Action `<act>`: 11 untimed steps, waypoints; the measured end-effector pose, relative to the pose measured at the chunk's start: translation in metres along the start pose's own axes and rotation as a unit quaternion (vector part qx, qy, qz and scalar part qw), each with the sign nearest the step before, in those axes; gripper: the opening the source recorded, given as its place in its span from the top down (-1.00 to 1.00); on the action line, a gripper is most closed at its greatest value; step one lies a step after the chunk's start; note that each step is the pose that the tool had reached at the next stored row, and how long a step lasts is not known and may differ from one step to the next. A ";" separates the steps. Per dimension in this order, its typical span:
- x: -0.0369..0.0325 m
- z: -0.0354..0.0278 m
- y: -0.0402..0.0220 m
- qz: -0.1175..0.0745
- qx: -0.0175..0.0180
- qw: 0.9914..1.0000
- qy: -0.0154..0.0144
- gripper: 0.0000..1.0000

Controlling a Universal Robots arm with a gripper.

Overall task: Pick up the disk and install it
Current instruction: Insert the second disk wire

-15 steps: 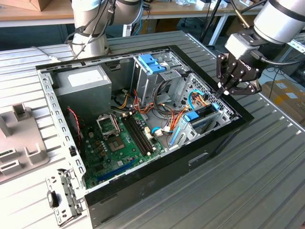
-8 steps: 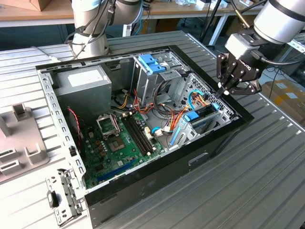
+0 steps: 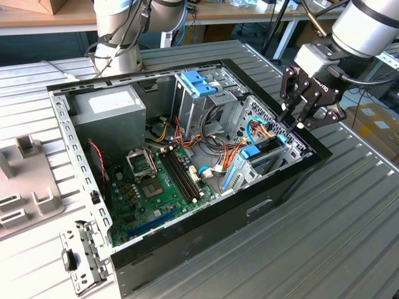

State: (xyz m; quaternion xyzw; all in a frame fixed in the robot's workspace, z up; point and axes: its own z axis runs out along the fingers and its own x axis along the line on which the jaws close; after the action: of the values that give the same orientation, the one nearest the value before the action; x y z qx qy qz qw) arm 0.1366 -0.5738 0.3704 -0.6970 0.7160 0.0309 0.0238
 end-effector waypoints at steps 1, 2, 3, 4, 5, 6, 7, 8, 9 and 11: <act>0.0000 0.0000 0.0000 0.000 0.000 1.000 0.000 0.28; 0.0000 0.0000 0.0000 0.000 0.000 1.000 0.000 0.28; 0.0000 0.0000 -0.0001 0.000 0.000 1.000 0.000 0.28; 0.0000 0.0000 0.0000 0.000 0.000 1.000 0.000 0.28; 0.0000 0.0000 0.0002 0.000 0.000 1.000 0.000 0.28; 0.0000 0.0001 0.0007 0.000 0.000 1.000 0.000 0.28; -0.0002 0.0000 0.0017 0.000 0.000 1.000 0.000 0.28; -0.0003 0.0000 0.0026 0.000 0.000 1.000 0.000 0.28; -0.0004 0.0001 0.0041 0.000 0.000 1.000 0.000 0.28; -0.0004 0.0002 0.0083 0.000 0.000 1.000 0.000 0.28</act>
State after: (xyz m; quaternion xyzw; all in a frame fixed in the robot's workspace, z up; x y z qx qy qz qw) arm 0.1283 -0.5732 0.3704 -0.6971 0.7160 0.0309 0.0238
